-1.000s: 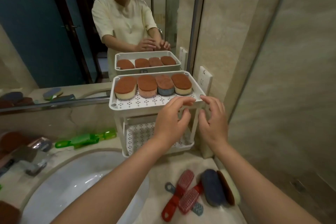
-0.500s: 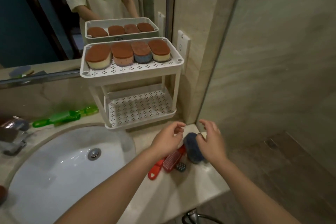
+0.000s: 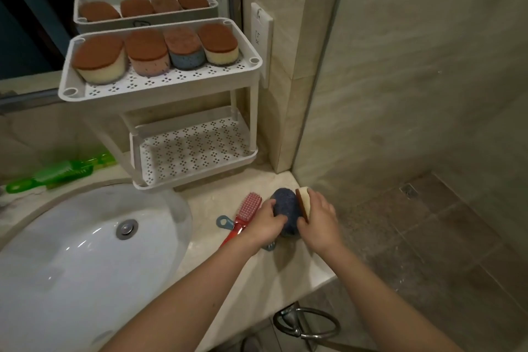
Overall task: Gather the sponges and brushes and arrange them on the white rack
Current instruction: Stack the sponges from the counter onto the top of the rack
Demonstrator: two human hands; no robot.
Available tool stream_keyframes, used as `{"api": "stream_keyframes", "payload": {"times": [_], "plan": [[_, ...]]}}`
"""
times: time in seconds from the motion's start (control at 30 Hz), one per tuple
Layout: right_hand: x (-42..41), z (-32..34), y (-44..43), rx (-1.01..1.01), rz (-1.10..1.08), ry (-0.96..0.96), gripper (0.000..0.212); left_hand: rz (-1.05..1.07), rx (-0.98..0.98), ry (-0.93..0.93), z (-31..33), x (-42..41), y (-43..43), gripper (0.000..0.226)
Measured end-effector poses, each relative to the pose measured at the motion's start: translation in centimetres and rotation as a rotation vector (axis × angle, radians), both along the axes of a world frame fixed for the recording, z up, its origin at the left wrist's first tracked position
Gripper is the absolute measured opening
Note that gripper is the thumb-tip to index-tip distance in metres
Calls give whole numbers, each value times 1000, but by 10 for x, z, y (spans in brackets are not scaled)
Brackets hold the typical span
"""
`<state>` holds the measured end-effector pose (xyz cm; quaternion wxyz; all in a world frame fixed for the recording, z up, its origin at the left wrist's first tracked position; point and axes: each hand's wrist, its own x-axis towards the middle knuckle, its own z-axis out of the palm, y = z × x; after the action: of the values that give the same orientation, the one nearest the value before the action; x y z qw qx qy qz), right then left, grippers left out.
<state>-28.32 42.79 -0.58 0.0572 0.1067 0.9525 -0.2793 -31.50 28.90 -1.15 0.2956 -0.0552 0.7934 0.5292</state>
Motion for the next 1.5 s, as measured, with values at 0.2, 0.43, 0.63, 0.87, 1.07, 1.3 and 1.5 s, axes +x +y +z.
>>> {"api": "stream_keyframes", "payload": {"times": [0.2,0.43,0.63,0.87,1.07,1.3,1.5], "plan": [[6,-10,1,-86,-34,-94,80,115,36,-48,4,-3,10,57],[10,-2,-4,-209,-163,44,74,330,148,-1,13,1,7,45],[6,24,-26,-299,-198,255,64,453,190,155,34,0,1,53],[-2,56,-51,-496,-193,350,64,640,464,102,76,3,-21,42],[-14,85,-74,-600,-165,432,57,716,524,175,113,-1,-46,42],[-28,130,-96,-769,-185,587,48,764,518,285,149,-7,-77,44],[-42,168,-112,-867,-80,604,41,649,509,402,190,-13,-95,36]]}}
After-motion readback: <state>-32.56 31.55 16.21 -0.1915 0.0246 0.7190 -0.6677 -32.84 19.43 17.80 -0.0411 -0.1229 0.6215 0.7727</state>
